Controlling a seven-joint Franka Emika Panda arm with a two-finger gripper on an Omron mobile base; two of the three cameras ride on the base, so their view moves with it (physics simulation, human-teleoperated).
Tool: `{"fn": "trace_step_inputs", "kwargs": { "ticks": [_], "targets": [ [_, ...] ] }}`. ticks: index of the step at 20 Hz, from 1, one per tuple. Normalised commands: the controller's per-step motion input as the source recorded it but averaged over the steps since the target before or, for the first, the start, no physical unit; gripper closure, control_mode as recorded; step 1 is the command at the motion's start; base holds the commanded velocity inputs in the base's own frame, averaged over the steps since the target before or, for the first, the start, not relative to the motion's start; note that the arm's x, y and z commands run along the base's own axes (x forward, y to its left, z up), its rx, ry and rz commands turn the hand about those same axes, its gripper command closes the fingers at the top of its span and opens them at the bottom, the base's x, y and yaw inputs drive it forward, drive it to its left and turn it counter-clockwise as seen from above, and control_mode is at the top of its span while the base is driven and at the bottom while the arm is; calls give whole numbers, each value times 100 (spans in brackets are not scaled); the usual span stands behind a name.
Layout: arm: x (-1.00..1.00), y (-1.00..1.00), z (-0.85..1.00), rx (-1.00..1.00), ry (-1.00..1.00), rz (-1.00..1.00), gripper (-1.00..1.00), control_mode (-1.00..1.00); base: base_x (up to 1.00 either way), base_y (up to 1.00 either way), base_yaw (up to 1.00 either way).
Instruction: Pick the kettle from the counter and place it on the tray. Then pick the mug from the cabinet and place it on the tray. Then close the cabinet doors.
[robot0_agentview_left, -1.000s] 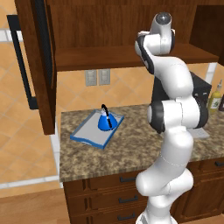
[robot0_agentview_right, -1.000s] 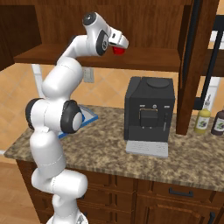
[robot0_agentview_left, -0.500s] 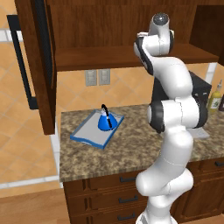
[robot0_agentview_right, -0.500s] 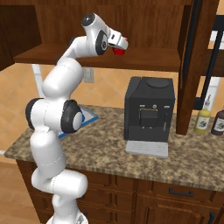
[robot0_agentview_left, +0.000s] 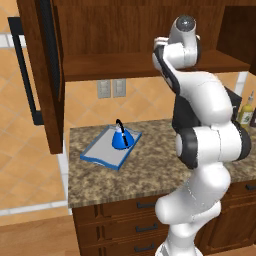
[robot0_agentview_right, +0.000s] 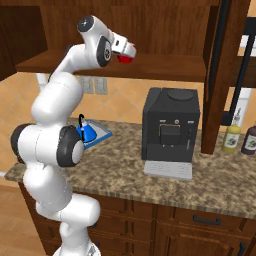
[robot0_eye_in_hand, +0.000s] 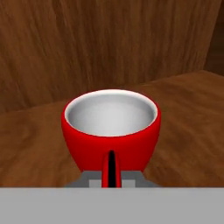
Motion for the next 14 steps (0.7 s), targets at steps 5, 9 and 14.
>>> {"fn": "trace_step_inputs", "kwargs": {
  "ticks": [5, 9, 14],
  "targets": [
    [-100, 49, -19, -11, -20, 22, 100, -100, 0, 0, 0],
    [-100, 61, -1, -11, -6, 32, 100, -100, 0, 0, 0],
    [-97, 80, 0, -19, 0, 63, 100, -100, 0, 0, 0]
  ]
}}
